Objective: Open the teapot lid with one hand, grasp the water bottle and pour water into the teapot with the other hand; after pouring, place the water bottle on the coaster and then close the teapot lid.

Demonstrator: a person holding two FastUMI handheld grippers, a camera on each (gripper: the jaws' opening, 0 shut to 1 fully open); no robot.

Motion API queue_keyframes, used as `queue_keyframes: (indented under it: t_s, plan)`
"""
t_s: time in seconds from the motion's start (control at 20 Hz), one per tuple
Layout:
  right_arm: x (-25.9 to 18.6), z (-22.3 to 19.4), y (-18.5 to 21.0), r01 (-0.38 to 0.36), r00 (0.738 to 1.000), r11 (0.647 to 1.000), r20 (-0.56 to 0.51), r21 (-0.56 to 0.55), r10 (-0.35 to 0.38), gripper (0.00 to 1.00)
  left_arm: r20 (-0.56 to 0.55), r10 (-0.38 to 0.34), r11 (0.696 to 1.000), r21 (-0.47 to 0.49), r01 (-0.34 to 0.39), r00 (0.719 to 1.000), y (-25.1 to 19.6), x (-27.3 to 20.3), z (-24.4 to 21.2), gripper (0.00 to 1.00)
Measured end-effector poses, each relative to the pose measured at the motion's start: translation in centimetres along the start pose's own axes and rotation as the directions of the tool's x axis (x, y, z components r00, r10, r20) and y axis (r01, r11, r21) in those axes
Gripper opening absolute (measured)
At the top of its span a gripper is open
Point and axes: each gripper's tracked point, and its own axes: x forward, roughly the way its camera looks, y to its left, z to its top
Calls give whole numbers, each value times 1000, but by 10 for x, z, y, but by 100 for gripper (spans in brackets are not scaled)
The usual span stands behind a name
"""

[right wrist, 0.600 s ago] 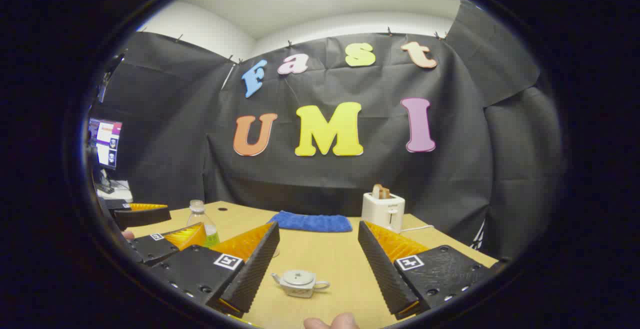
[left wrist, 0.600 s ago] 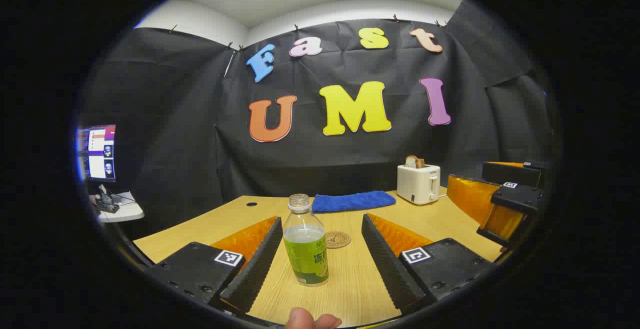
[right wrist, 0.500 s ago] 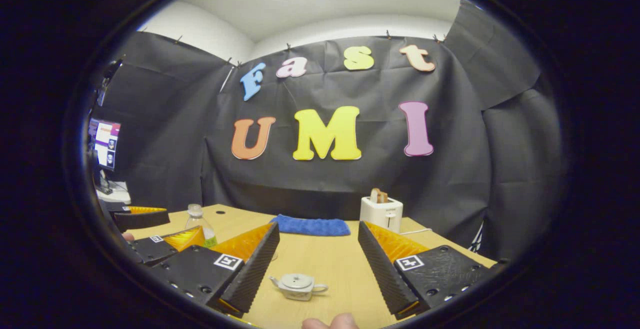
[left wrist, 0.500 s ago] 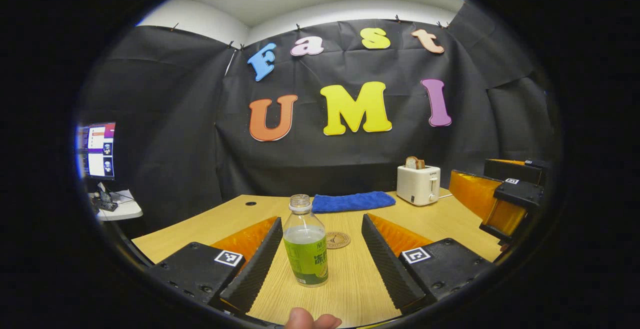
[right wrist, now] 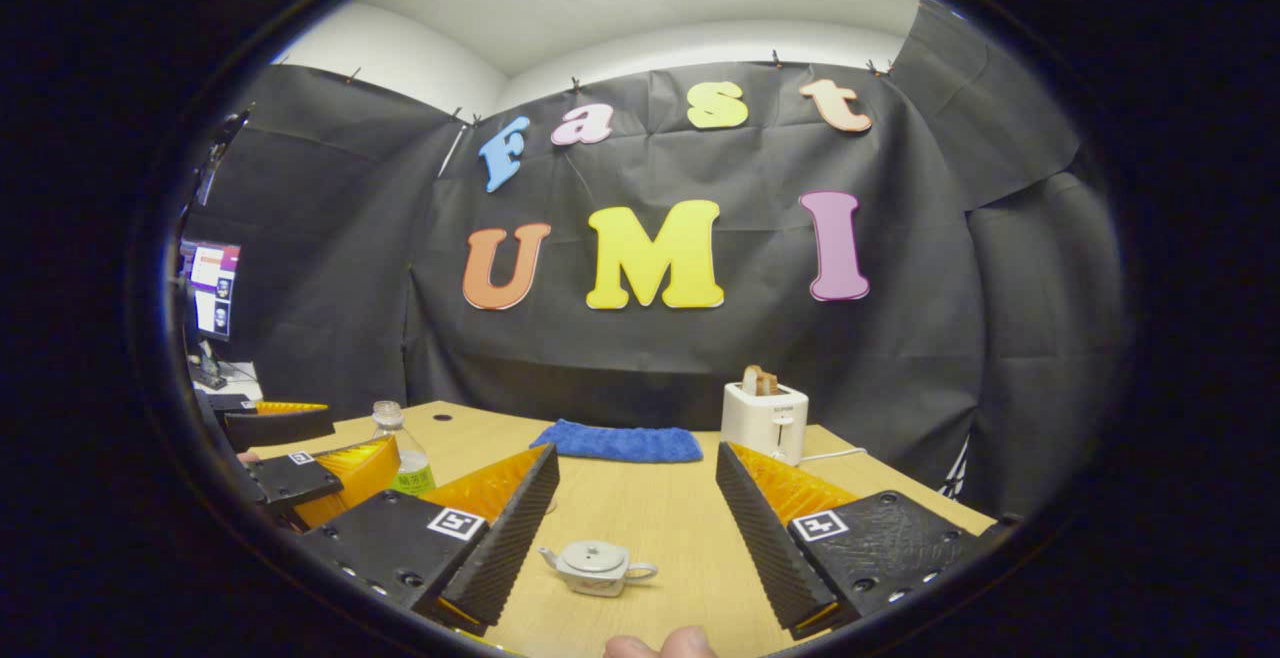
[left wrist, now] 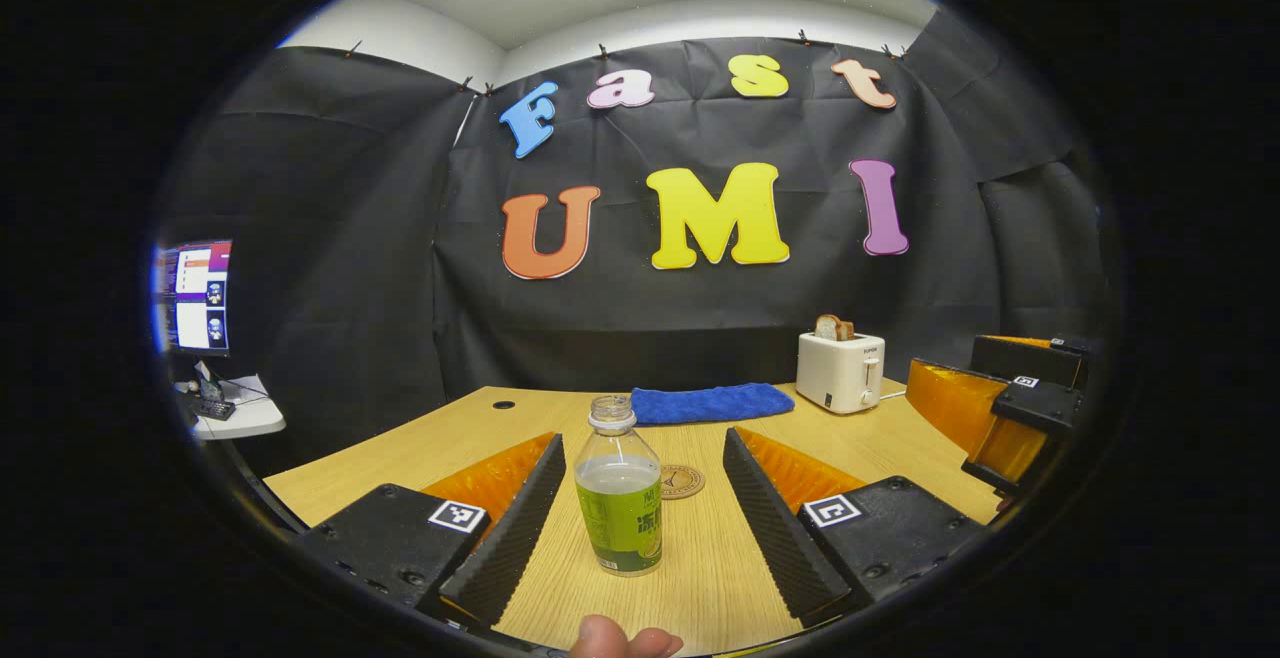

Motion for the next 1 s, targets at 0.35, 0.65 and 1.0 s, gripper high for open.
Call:
queue_keyframes:
  t_s: [0.35,0.65,1.0]
  plan:
    - [9,-22,7,-12,999,1000,-45,-3,11,97,-17,9,1000,2,-9,1000,5,3,-6,99]
    - [32,-52,11,-3,996,1000,-95,4,4,95,-28,31,1000,-1,-31,999,13,4,-8,99]
    - [61,-96,24,-10,982,1000,-189,-2,9,95,-32,55,998,-4,-55,998,27,3,-8,99]
